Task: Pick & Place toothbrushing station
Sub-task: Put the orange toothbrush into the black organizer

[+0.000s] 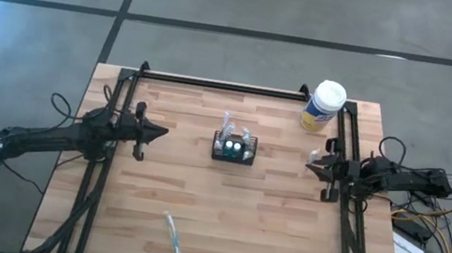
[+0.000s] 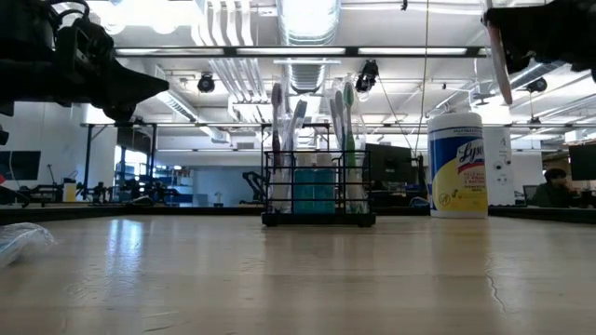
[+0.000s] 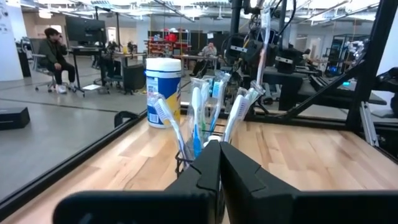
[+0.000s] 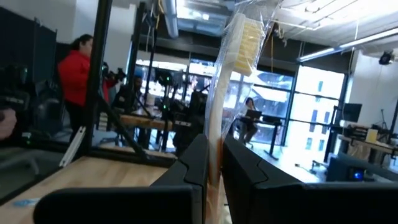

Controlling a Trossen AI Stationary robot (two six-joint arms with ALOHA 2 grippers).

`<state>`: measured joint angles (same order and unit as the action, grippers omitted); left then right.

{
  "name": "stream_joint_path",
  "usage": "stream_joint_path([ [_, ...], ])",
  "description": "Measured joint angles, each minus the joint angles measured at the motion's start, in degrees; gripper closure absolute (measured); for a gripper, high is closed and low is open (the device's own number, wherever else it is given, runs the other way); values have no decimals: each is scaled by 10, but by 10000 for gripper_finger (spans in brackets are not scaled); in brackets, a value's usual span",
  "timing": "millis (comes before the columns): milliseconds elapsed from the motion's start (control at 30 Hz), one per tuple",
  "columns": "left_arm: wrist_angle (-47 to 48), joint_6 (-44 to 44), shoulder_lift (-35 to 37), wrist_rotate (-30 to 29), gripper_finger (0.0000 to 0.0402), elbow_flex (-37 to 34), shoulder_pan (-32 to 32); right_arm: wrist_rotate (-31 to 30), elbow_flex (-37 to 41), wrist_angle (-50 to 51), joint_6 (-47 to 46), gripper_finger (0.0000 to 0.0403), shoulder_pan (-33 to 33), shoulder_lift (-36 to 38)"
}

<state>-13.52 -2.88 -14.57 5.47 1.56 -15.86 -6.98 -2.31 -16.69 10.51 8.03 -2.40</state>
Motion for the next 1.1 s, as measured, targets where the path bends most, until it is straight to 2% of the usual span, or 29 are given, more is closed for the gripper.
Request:
stream_joint_path([
  [67, 0, 3, -1, 0, 390, 0, 0, 0, 18, -21, -6, 380, -2, 3],
  [600, 0, 33, -2, 0, 390, 0, 0, -8, 18, -13, -27, 380, -6, 4],
  [733, 0, 33, -2, 0, 390, 0, 0, -37, 18, -13, -27, 380, -6, 4],
  [933, -1, 30, -2, 0, 390, 0, 0, -37, 18, -16, -29, 380, -6, 3],
  [1100, -7, 30, -2, 0, 390, 0, 0, -42, 18, -57, -23, 380, -7, 1],
])
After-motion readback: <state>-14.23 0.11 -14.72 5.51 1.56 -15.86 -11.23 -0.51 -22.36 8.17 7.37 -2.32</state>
